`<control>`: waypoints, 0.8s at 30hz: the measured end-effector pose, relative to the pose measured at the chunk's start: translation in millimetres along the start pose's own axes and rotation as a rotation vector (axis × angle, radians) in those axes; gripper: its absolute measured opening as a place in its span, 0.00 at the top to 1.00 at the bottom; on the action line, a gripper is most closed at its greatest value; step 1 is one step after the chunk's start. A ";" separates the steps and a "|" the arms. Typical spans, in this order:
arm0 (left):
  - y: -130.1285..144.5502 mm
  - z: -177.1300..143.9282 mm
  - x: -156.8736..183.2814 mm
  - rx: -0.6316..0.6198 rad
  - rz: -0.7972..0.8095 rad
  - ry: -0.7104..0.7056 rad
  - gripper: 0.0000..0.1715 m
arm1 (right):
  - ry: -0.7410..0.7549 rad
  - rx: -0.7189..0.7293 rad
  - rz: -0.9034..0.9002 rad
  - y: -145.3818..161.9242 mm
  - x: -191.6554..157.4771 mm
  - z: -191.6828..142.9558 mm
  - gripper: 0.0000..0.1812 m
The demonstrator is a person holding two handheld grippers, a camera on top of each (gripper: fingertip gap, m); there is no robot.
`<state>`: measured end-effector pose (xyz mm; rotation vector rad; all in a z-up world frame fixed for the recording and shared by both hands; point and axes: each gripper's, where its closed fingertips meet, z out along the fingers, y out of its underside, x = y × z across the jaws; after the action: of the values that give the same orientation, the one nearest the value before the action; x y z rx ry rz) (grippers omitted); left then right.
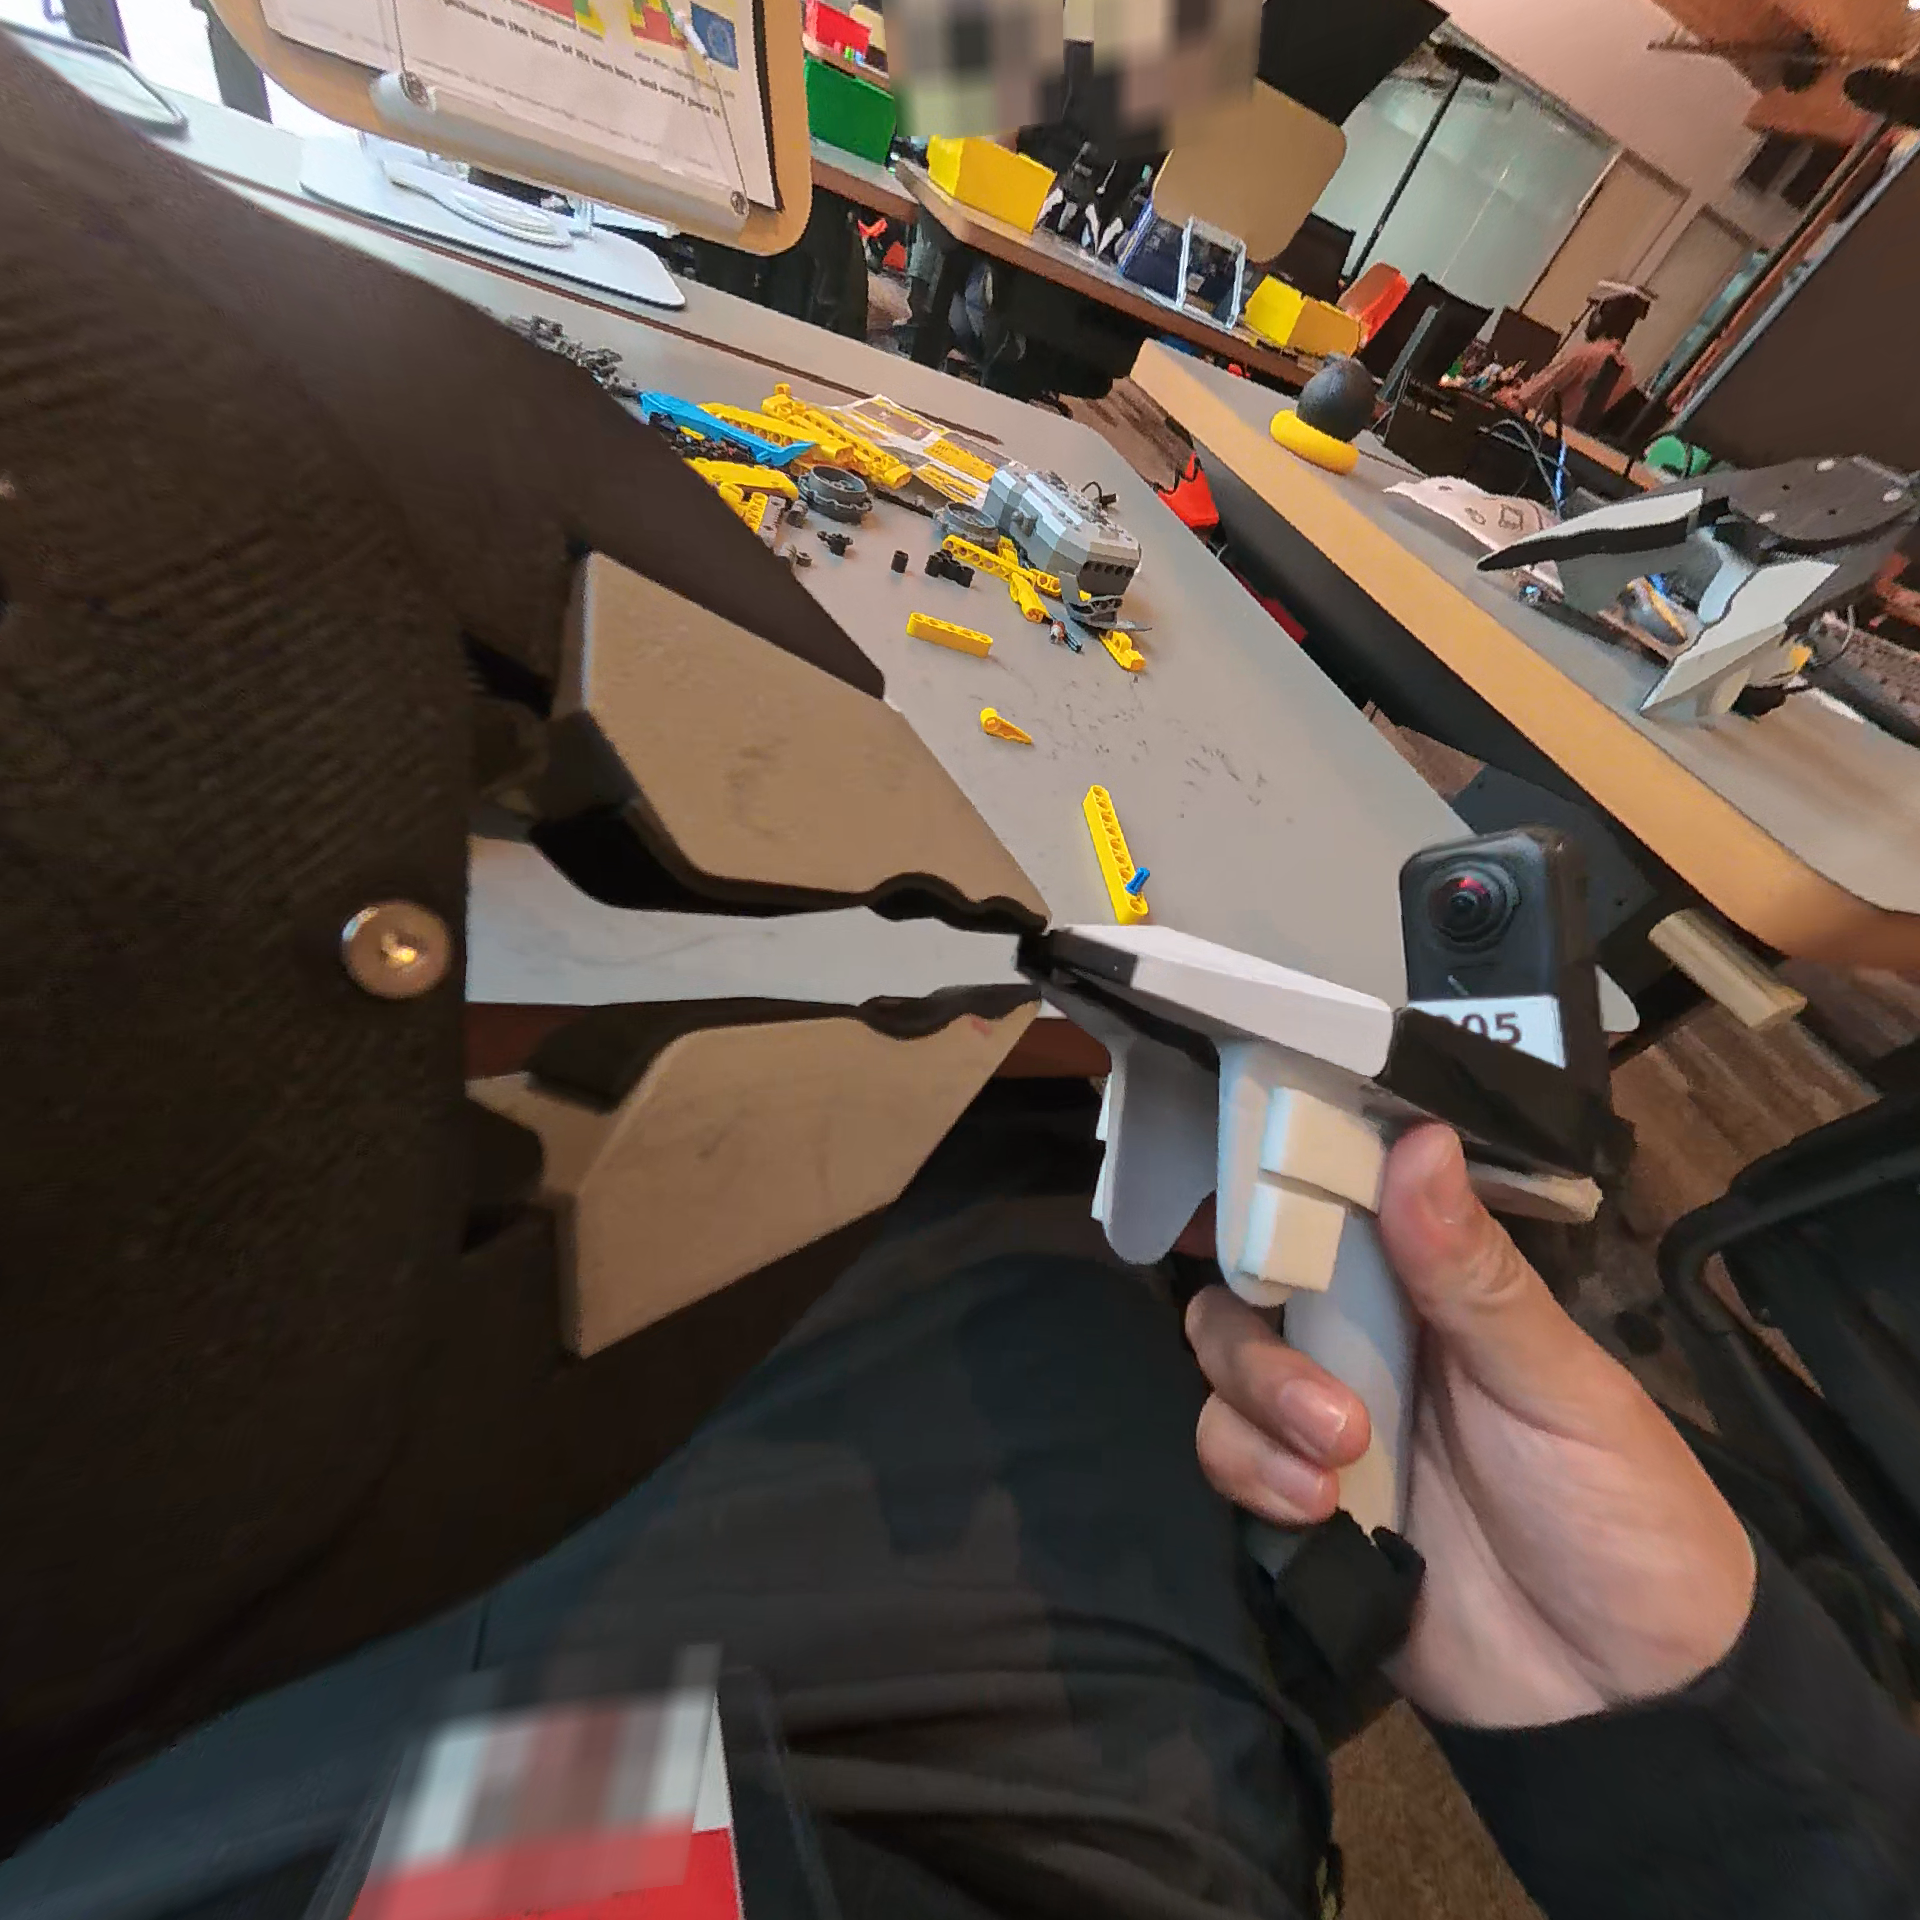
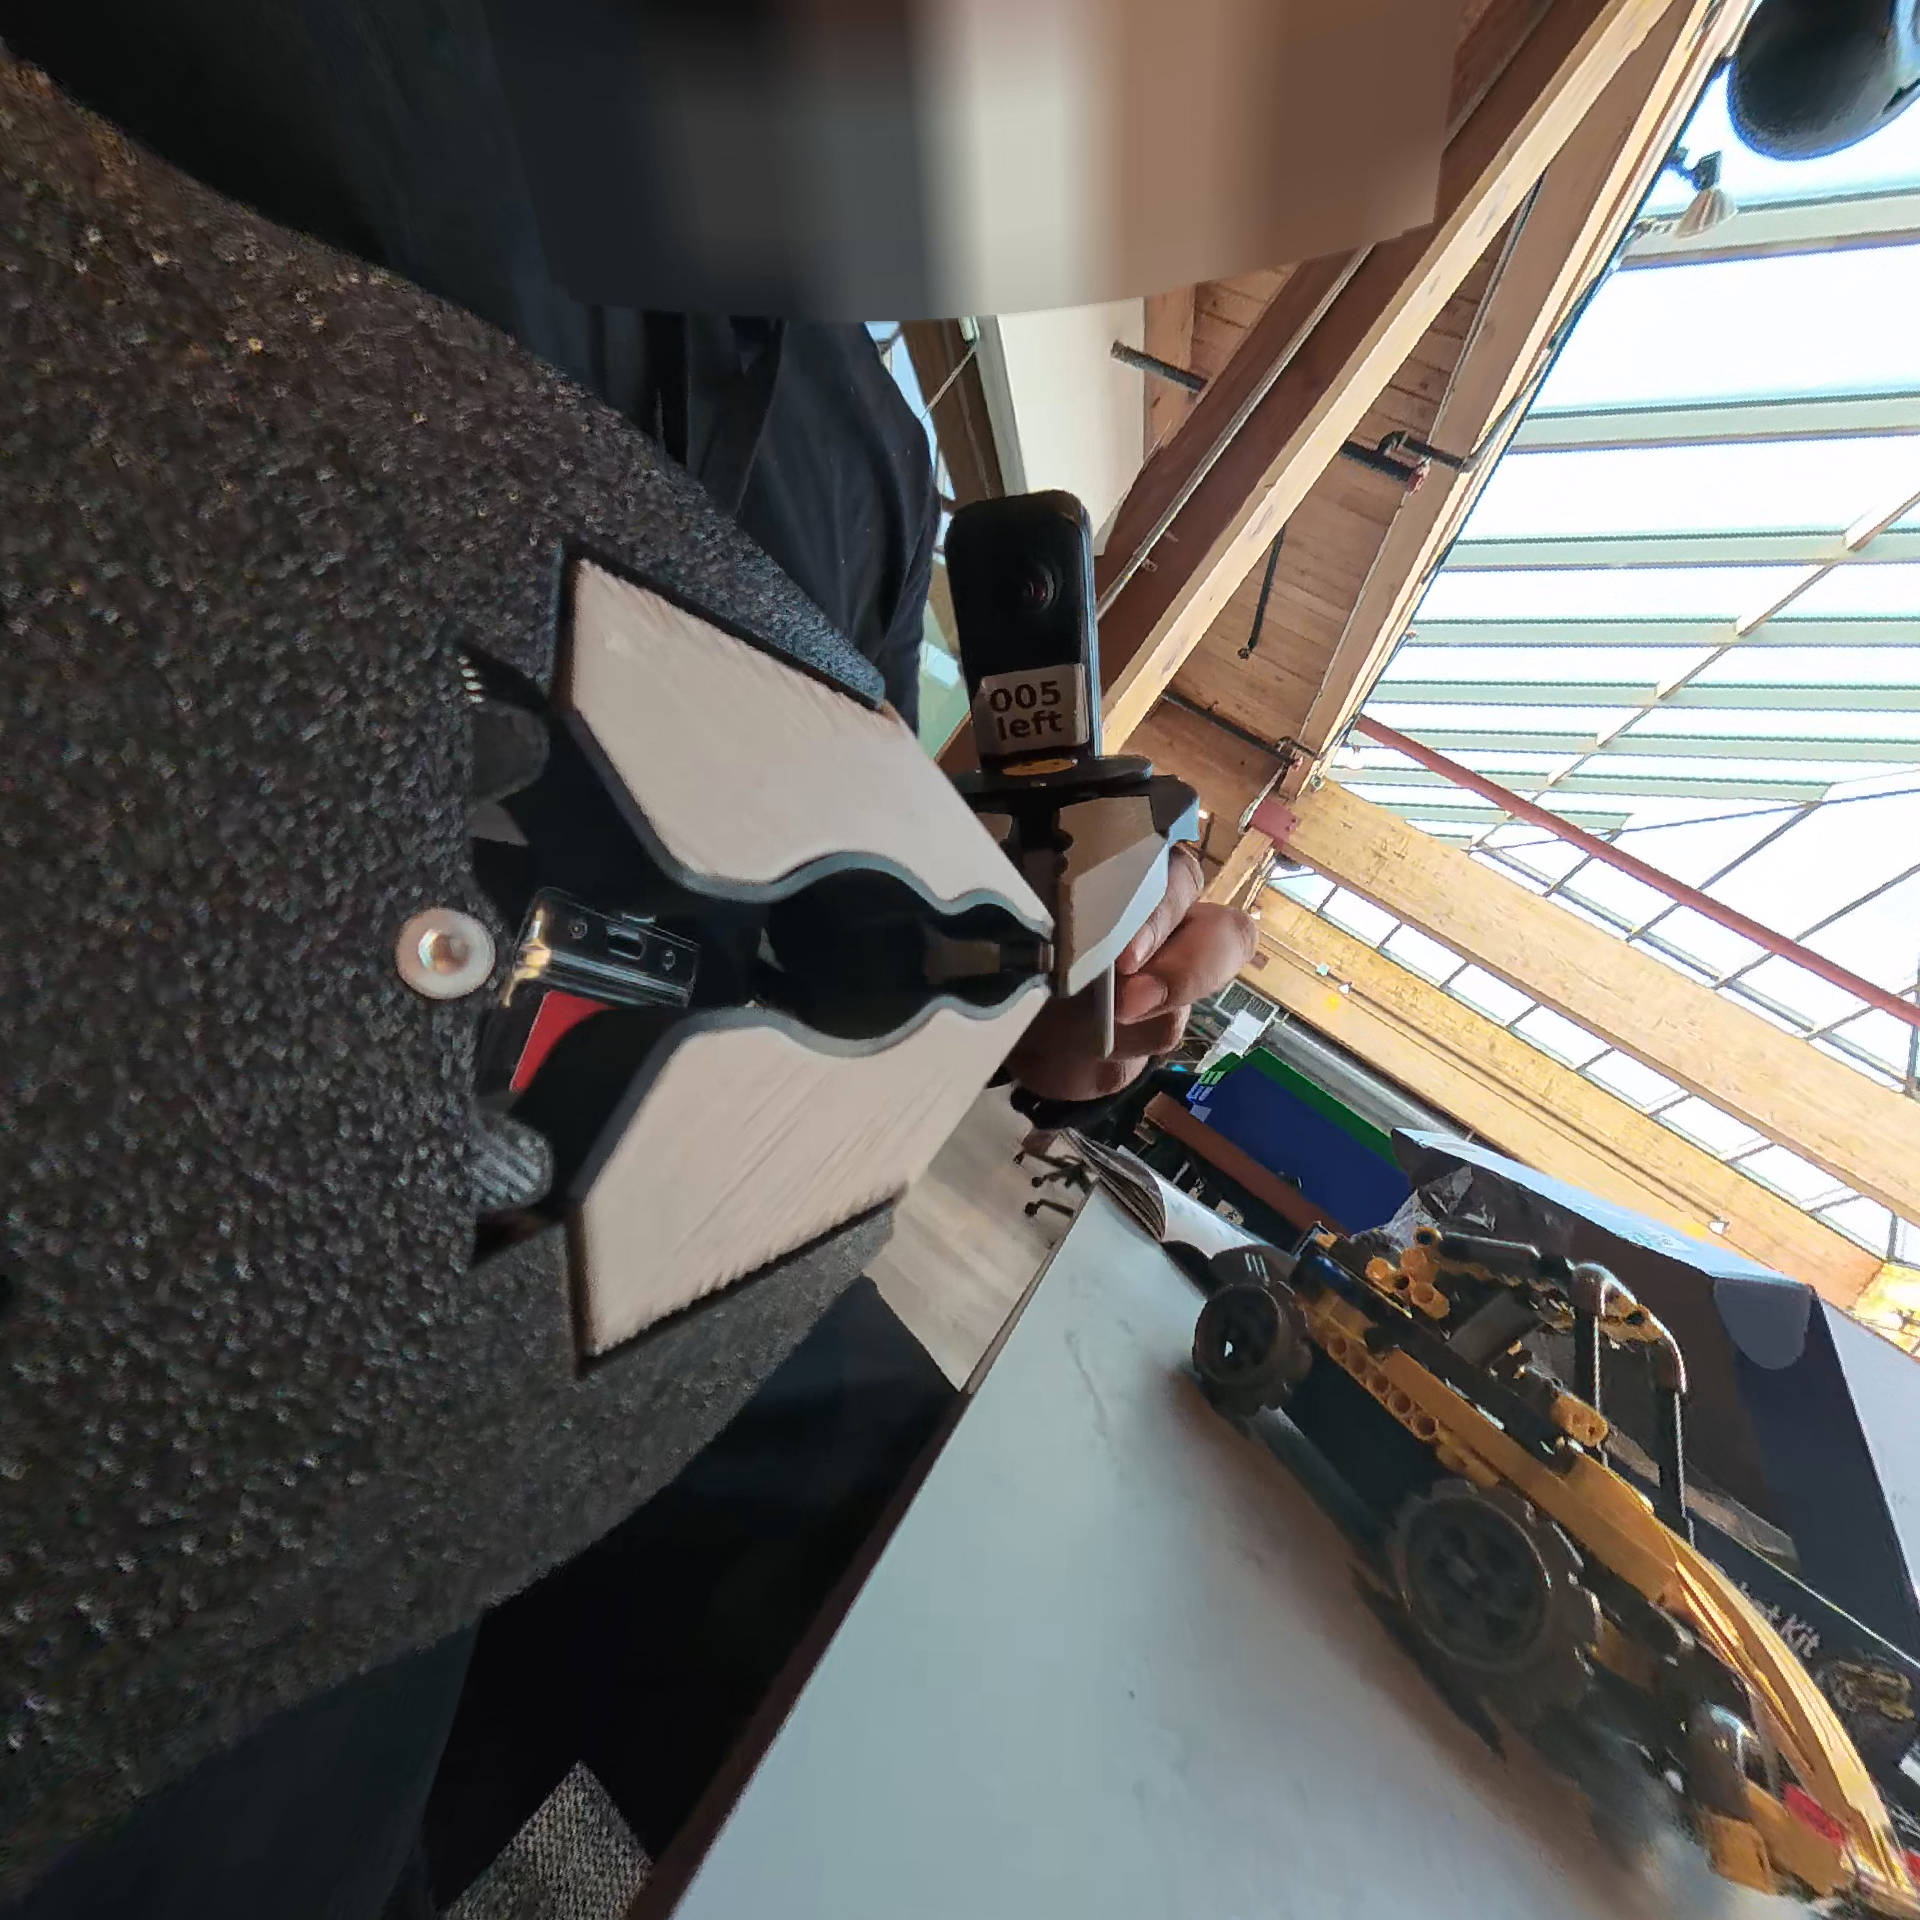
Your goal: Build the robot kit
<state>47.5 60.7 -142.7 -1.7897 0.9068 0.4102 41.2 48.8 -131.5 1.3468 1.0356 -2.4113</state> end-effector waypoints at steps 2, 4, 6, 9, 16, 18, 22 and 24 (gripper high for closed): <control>-2.2 -0.8 -1.7 0.016 -0.026 -0.003 0.98 | 0.009 0.012 0.004 -1.0 1.9 -1.4 0.97; -4.6 -1.5 -2.2 0.037 -0.074 0.012 0.96 | 0.015 0.017 -0.001 -1.4 2.2 -1.2 0.97; -4.6 -0.7 -3.3 0.044 -0.120 0.024 0.94 | 0.011 0.021 -0.001 -1.8 1.3 -0.3 0.97; -6.1 0.8 -3.5 0.061 -0.164 0.039 0.93 | 0.006 0.026 0.011 -1.1 1.7 0.8 0.97; -5.8 4.9 -1.0 0.067 -0.129 0.041 0.96 | 0.010 0.016 0.011 1.5 2.0 2.5 0.97; -5.2 4.9 -0.5 0.066 -0.123 0.052 0.96 | 0.022 0.003 0.006 2.8 3.1 2.1 0.97; -2.1 4.4 0.6 0.051 -0.101 0.074 0.96 | 0.104 -0.039 -0.073 1.8 5.7 -4.8 0.97; 0.8 2.9 -2.0 0.040 -0.080 0.061 0.96 | 0.115 -0.025 -0.098 -3.4 3.1 -10.6 0.97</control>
<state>46.0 63.9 -143.1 -1.8036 0.8761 0.2855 44.9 58.8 -136.0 1.4741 1.1821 -2.4055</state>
